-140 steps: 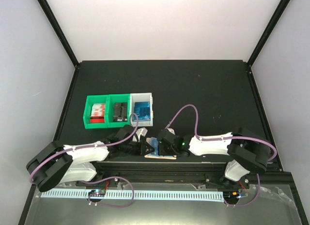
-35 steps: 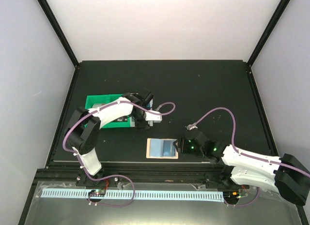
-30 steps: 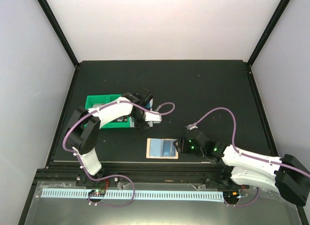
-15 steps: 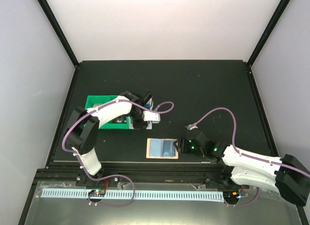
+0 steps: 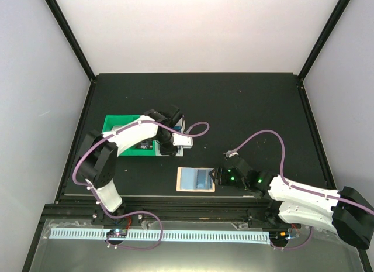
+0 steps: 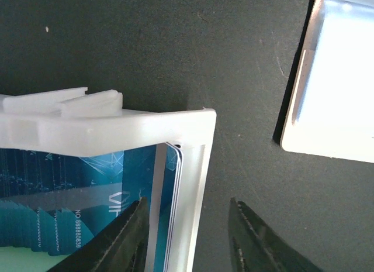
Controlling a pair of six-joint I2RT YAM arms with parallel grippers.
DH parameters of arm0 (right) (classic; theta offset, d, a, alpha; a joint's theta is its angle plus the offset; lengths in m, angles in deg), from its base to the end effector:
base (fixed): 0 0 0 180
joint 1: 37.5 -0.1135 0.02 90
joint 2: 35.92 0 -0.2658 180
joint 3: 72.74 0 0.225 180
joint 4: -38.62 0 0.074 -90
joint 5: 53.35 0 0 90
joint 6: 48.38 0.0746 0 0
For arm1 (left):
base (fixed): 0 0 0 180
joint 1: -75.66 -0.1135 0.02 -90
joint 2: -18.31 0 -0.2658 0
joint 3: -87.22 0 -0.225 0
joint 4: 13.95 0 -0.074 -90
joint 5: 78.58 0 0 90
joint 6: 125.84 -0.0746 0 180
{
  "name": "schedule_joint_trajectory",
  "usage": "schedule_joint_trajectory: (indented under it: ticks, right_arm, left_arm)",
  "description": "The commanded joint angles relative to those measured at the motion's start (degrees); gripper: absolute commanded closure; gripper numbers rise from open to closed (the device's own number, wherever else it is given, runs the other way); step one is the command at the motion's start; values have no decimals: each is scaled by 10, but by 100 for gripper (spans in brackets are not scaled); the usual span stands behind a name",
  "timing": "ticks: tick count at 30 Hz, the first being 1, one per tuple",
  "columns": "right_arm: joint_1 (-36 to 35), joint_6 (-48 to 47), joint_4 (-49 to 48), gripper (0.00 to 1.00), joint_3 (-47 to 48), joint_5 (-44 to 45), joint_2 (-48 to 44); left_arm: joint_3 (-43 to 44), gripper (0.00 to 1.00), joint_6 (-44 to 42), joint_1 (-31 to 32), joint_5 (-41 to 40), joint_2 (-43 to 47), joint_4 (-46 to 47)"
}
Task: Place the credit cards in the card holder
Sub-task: Pick up the credit card from the storage box.
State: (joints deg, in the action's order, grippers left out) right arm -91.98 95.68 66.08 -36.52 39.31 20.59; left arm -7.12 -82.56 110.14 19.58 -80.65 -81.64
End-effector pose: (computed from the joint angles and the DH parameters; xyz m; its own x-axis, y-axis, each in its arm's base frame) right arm 0.1099 0.1479 0.1472 -0.8960 0.1368 -0.4225 -0.1184 0.8433 0.5242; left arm 0.2442 -0.1806 0.1783 -0.1368 0.9682 -0.2094 0.9895 0.1437 0.0179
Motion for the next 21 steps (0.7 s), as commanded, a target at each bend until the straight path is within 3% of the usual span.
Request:
schedule_joint_trajectory:
  ticks: [1, 5, 13, 15, 19, 21]
  right_arm:
    - [3, -7, -2, 36, 0, 8, 1]
    - [4, -6, -5, 36, 2, 7, 10]
    - [4, -9, -6, 36, 10, 2, 30]
    - [5, -10, -7, 36, 11, 0, 33]
    - [4, -9, -9, 36, 10, -1, 36]
    - [5, -9, -9, 36, 11, -2, 38]
  left_arm:
    - [10, 58, -3, -4, -15, -4, 5]
    - [7, 53, -1, -4, -20, -29, 28]
    - [1, 53, -4, -4, -33, -49, 36]
    - [0, 56, -5, -4, -30, -44, 31]
    - [12, 73, -8, -5, -5, -30, 5]
    - [20, 75, -7, -6, 0, -27, -6]
